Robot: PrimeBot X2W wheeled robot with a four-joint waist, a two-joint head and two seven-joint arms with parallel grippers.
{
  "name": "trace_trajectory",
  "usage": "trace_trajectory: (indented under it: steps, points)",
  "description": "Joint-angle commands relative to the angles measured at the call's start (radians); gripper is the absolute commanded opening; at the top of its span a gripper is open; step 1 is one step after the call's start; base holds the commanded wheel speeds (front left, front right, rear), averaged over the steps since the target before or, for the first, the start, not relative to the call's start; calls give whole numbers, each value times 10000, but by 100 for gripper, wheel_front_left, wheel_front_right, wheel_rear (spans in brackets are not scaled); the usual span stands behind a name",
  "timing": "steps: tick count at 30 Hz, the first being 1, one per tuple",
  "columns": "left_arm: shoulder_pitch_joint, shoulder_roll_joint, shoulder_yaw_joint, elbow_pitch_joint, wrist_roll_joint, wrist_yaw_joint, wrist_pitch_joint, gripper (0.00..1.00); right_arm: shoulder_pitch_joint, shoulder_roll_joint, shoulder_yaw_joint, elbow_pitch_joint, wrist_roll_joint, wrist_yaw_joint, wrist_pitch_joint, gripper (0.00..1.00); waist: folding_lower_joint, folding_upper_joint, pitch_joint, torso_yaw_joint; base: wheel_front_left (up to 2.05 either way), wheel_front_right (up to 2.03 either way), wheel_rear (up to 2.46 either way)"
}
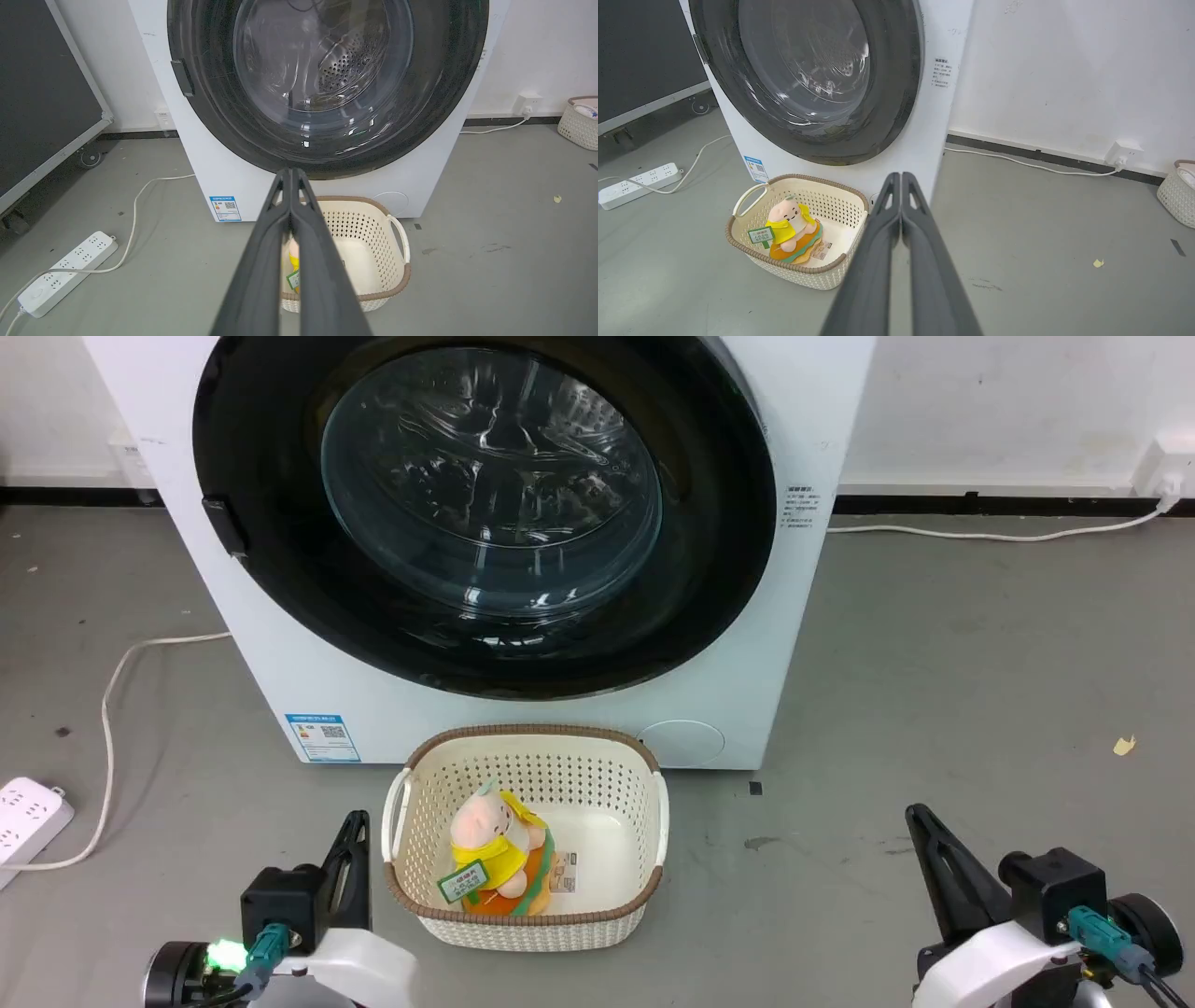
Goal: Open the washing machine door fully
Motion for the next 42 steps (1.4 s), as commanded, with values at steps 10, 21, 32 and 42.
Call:
trace_trajectory:
  steps: [10, 21, 32, 42]
  points:
    - [-151, 16, -5, -41, 28, 28, 3, 0, -118, 47, -11, 20, -74, -7, 7, 0, 0, -1, 0, 0, 0, 0, 0]
    - [-151, 16, -5, -41, 28, 28, 3, 0, -118, 47, -11, 20, -74, -7, 7, 0, 0, -1, 0, 0, 0, 0, 0]
    - [-151, 16, -5, -41, 28, 28, 3, 0, -118, 47, -11, 20, -74, -7, 7, 0, 0, -1, 0, 0, 0, 0, 0]
    - [8, -1, -68, 10, -18, 4, -108, 100, 26, 0, -13, 0, 99, 2, -108, 100, 0, -1, -19, -6, 0, 0, 0]
